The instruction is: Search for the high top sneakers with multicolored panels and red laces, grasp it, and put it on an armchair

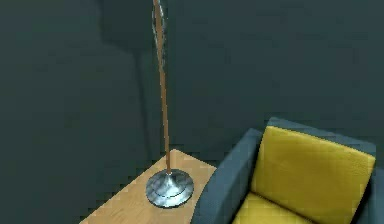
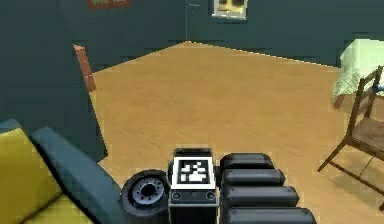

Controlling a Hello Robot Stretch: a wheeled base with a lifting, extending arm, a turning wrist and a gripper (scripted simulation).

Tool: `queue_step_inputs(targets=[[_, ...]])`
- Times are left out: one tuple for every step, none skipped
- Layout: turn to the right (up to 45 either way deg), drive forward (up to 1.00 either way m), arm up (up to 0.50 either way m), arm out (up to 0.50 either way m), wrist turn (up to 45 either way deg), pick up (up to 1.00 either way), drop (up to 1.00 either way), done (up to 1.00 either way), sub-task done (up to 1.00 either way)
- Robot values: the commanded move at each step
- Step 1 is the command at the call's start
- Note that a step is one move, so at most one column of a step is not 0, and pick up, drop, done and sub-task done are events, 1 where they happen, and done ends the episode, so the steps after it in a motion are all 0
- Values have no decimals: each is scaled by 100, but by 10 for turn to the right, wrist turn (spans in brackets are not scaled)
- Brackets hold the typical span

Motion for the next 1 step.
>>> queue_step_inputs(targets=[[150, 0, 0, 0, 0, 0, 0, 0, 0]])
